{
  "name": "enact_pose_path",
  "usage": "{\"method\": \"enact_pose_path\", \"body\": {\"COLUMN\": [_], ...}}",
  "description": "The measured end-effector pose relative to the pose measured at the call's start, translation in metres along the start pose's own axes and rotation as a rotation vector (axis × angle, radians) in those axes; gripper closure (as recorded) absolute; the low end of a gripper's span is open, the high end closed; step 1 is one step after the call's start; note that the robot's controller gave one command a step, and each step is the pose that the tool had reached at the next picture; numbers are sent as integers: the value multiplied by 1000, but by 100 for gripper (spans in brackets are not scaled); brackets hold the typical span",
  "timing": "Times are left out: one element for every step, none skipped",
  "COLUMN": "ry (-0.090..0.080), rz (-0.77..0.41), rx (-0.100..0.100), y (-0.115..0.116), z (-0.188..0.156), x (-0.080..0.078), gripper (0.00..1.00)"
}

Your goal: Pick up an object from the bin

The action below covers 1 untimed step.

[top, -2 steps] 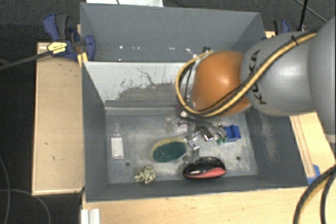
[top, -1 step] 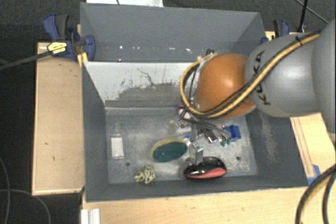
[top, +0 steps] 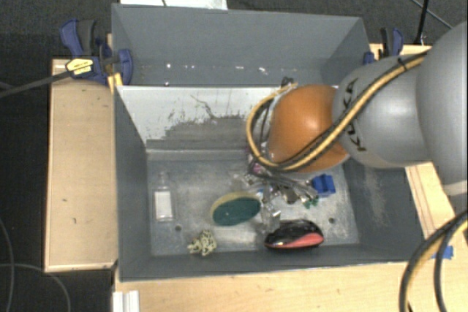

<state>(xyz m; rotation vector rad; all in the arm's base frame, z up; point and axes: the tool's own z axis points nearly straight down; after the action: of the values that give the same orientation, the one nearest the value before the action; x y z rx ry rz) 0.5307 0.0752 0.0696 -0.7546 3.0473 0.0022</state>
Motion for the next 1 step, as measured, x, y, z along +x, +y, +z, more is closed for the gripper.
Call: {"method": "enact_pose_path", "body": {"ry": [5], "rz": [-90], "rx": [-1], "y": [25], "z": [-1], "x": [-2], "gripper": [0]}}
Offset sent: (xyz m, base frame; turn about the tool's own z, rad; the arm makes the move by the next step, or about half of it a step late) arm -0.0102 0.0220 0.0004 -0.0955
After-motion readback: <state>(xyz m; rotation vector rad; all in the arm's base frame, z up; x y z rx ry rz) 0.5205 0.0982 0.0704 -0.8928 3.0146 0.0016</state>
